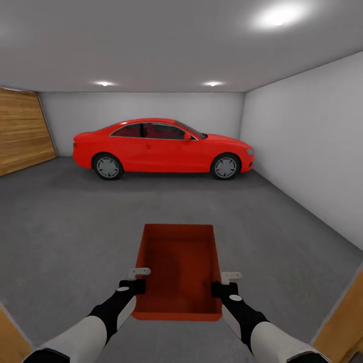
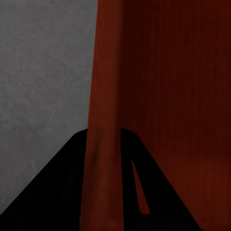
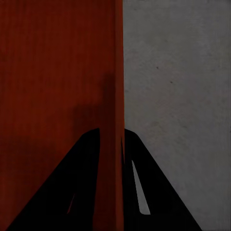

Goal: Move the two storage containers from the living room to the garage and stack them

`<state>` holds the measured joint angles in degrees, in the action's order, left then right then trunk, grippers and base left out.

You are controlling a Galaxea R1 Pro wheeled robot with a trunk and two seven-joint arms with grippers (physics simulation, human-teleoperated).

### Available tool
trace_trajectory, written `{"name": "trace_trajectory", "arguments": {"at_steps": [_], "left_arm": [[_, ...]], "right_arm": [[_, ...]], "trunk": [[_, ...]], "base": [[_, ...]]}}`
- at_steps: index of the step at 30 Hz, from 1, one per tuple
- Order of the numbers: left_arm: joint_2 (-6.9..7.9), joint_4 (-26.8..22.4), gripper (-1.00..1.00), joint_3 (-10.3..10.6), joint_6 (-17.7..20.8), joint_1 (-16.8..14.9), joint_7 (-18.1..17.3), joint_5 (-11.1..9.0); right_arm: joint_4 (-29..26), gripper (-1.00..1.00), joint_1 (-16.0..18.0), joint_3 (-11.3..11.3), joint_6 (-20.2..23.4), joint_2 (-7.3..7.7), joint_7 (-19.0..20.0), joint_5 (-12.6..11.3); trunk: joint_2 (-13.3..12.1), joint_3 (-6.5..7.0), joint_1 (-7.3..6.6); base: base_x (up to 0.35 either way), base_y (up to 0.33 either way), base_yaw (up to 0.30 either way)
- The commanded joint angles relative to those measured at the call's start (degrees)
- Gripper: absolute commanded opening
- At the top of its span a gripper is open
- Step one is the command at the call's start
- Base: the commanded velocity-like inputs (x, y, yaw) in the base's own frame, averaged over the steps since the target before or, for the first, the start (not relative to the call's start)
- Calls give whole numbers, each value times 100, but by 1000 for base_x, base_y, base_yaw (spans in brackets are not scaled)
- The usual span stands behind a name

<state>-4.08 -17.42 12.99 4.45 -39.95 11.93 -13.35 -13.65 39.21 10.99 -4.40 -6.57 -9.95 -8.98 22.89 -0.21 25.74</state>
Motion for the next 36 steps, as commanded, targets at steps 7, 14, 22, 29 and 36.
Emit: {"name": "trace_trajectory", "arguments": {"at_steps": [7, 14, 22, 29, 36], "left_arm": [[-14, -17, -100, -86, 30, -4, 47, 6], [-14, -16, -100, -86, 30, -4, 47, 2], [-14, -16, -100, -86, 30, -4, 47, -1], [-14, -16, -100, -86, 30, -4, 47, -1], [-12, -9, -100, -86, 37, -4, 47, -1]], "right_arm": [[20, -100, -1, -18, -42, -2, -58, -78], [20, -100, -1, -18, -43, -8, -59, -78], [18, -100, -1, -18, -44, -2, -59, -78], [18, -100, -1, -18, -49, 3, -59, -77], [17, -100, -1, -18, -50, 6, -59, -76]], "trunk": [[4, -2, 5], [4, -2, 5], [4, -2, 5], [4, -2, 5], [4, -2, 5]], "base": [[319, 0, 0], [321, 0, 0], [322, 0, 0], [322, 0, 0], [322, 0, 0]]}}
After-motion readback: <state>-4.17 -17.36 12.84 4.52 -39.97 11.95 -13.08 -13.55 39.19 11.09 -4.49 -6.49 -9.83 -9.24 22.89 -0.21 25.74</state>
